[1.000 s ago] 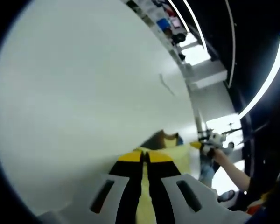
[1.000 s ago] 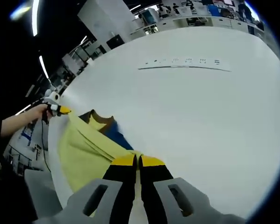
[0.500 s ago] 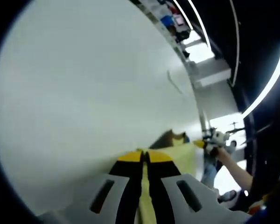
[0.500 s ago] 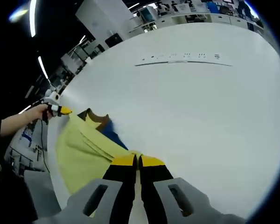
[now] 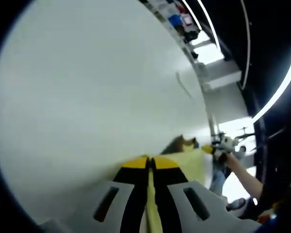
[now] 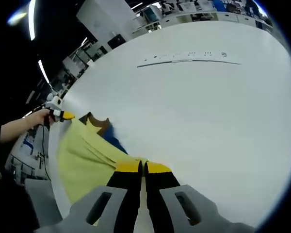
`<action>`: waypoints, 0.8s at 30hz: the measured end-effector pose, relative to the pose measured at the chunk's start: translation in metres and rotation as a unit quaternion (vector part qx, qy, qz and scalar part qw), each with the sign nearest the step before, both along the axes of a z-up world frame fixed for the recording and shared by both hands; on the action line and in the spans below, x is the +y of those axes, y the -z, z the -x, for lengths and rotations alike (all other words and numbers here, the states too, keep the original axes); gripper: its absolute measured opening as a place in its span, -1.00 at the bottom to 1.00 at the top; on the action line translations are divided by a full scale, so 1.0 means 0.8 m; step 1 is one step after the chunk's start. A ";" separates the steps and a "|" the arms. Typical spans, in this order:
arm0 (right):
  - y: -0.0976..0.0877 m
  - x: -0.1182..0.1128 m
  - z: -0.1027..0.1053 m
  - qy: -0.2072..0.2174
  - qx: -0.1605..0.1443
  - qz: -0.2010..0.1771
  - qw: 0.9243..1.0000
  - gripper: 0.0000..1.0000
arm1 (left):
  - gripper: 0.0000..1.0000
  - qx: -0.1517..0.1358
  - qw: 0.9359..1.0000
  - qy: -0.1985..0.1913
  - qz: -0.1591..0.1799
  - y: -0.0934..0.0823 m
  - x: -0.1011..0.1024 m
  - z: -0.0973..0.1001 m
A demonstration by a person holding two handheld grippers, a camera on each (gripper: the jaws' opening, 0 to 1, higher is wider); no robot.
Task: Fold the garment on the visible template until the final outline fits inside the template.
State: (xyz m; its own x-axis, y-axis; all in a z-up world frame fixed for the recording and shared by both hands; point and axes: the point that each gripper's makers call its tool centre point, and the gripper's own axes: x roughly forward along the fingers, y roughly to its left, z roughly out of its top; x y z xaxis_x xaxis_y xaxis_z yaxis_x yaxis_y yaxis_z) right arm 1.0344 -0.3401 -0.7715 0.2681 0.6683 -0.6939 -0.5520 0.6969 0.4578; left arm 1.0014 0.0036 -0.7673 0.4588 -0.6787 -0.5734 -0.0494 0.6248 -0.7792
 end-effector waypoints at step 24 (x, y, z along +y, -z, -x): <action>-0.008 -0.016 -0.019 0.021 -0.026 0.019 0.999 -0.81 | -1.00 -0.008 1.000 0.003 -0.008 -0.007 -0.004 -0.001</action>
